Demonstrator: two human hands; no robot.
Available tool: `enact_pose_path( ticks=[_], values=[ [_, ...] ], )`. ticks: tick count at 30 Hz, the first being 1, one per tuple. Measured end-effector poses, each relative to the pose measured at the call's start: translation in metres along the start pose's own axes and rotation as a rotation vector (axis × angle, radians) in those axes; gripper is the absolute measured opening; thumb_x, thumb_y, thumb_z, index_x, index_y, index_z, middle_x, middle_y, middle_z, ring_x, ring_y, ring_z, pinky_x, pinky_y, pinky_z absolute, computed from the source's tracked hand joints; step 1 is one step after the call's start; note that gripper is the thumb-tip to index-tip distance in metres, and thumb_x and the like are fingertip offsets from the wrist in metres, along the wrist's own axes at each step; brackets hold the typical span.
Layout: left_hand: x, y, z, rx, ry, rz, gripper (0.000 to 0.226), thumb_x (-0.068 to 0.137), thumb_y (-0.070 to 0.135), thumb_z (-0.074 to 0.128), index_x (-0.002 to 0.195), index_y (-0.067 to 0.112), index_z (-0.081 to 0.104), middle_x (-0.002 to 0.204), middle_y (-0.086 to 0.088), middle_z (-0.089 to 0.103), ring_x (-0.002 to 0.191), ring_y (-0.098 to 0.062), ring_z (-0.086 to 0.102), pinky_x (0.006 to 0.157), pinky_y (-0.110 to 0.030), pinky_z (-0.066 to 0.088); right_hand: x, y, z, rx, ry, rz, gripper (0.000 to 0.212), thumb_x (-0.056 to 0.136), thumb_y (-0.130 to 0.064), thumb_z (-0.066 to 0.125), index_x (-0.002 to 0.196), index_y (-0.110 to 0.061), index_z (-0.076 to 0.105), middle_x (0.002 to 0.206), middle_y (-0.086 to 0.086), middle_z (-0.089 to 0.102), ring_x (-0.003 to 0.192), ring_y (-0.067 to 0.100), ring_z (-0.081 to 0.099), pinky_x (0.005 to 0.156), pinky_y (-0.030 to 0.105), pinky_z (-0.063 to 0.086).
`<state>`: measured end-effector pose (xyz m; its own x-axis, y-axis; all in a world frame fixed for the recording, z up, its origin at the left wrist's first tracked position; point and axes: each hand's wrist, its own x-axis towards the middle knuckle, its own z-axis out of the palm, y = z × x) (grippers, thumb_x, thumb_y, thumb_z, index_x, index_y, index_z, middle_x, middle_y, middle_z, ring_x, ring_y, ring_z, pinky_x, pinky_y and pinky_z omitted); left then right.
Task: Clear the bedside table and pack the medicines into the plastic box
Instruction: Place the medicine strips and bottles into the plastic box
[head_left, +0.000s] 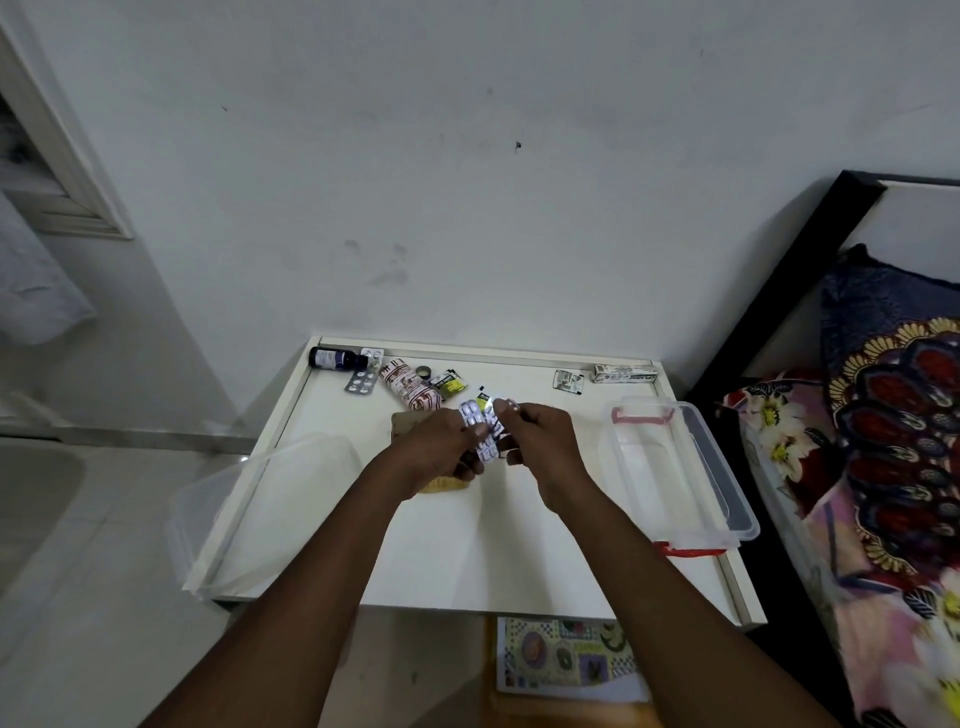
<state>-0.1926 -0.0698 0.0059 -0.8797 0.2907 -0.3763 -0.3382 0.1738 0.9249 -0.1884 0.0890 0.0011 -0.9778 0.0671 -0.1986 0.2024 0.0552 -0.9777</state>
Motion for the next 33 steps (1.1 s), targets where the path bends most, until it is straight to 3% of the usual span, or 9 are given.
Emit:
enact_pose_path(
  ticks=[5, 12, 14, 17, 20, 24, 27, 30, 33],
  values=[
    [-0.006, 0.002, 0.006, 0.015, -0.162, -0.045, 0.033, 0.110, 0.019, 0.041, 0.128, -0.002, 0.058, 0.103, -0.014, 0.065, 0.088, -0.033, 0.067, 0.074, -0.033, 0.057, 0.001, 0.002, 0.000, -0.052, -0.021, -0.110, 0.033, 0.096, -0.017, 0.067, 0.071, 0.005, 0.070, 0.059, 0.013, 0.061, 0.049, 0.020, 0.049, 0.051, 0.028, 0.041],
    [-0.003, 0.000, 0.000, 0.130, -0.099, -0.030, 0.032, 0.108, 0.020, 0.038, 0.091, 0.013, 0.065, 0.084, -0.006, 0.061, 0.061, -0.012, 0.048, 0.054, -0.021, 0.039, 0.006, 0.005, -0.009, 0.014, -0.170, -0.082, 0.020, 0.093, -0.011, 0.072, 0.091, 0.009, 0.075, 0.070, 0.024, 0.067, 0.055, 0.025, 0.058, 0.053, 0.031, 0.050],
    [0.000, -0.003, -0.001, 0.207, -0.100, -0.024, 0.032, 0.108, 0.022, 0.038, 0.092, 0.015, 0.064, 0.081, -0.003, 0.059, 0.060, -0.012, 0.049, 0.052, -0.020, 0.039, 0.008, 0.005, -0.010, 0.041, -0.178, -0.070, 0.019, 0.091, -0.015, 0.075, 0.098, 0.003, 0.076, 0.079, 0.032, 0.069, 0.056, 0.026, 0.062, 0.051, 0.031, 0.052],
    [0.001, -0.006, -0.002, 0.330, -0.149, -0.018, 0.030, 0.108, 0.023, 0.038, 0.095, 0.015, 0.064, 0.080, -0.001, 0.056, 0.060, -0.011, 0.048, 0.053, -0.021, 0.038, 0.011, 0.009, -0.008, -0.041, -0.165, -0.101, 0.021, 0.091, -0.019, 0.075, 0.104, -0.003, 0.076, 0.077, 0.027, 0.073, 0.051, 0.028, 0.064, 0.046, 0.029, 0.049],
    [0.002, -0.008, -0.002, 0.394, -0.180, -0.027, 0.030, 0.106, 0.024, 0.041, 0.090, 0.017, 0.065, 0.079, 0.000, 0.057, 0.061, -0.012, 0.047, 0.054, -0.023, 0.037, 0.013, 0.014, -0.007, -0.133, -0.160, -0.140, 0.012, 0.092, -0.013, 0.071, 0.095, -0.002, 0.076, 0.071, 0.021, 0.072, 0.049, 0.029, 0.064, 0.043, 0.026, 0.046],
    [0.005, -0.011, -0.007, 0.502, -0.039, 0.079, 0.015, 0.097, 0.032, 0.063, 0.102, 0.019, 0.067, 0.085, 0.006, 0.066, 0.071, -0.009, 0.056, 0.066, -0.026, 0.043, 0.018, 0.015, -0.012, -0.008, -0.093, -0.027, 0.018, 0.091, -0.006, 0.072, 0.082, 0.009, 0.070, 0.067, 0.025, 0.069, 0.050, 0.029, 0.064, 0.046, 0.029, 0.049],
    [0.006, -0.014, -0.007, 0.544, 0.079, 0.250, 0.034, 0.088, 0.034, 0.077, 0.118, 0.024, 0.063, 0.083, 0.011, 0.066, 0.070, -0.003, 0.059, 0.064, -0.020, 0.045, 0.020, 0.016, -0.014, 0.057, -0.023, -0.010, 0.018, 0.090, -0.006, 0.074, 0.075, 0.003, 0.072, 0.068, 0.027, 0.069, 0.053, 0.032, 0.065, 0.050, 0.032, 0.052],
    [0.011, -0.015, -0.005, 0.662, 0.231, 0.401, 0.028, 0.083, 0.027, 0.082, 0.109, 0.022, 0.072, 0.089, 0.007, 0.073, 0.077, -0.008, 0.065, 0.068, -0.021, 0.048, 0.020, 0.017, -0.014, 0.091, 0.034, -0.011, 0.008, 0.089, -0.003, 0.073, 0.082, 0.001, 0.076, 0.071, 0.026, 0.073, 0.055, 0.035, 0.066, 0.058, 0.041, 0.059],
    [0.014, -0.014, -0.005, 0.692, 0.308, 0.471, 0.022, 0.081, 0.023, 0.083, 0.102, 0.019, 0.079, 0.088, 0.002, 0.077, 0.073, -0.003, 0.062, 0.062, -0.008, 0.042, 0.021, 0.017, -0.014, 0.160, 0.027, -0.006, 0.005, 0.088, -0.001, 0.074, 0.084, -0.001, 0.078, 0.074, 0.025, 0.074, 0.057, 0.038, 0.068, 0.070, 0.055, 0.063]
  ],
)
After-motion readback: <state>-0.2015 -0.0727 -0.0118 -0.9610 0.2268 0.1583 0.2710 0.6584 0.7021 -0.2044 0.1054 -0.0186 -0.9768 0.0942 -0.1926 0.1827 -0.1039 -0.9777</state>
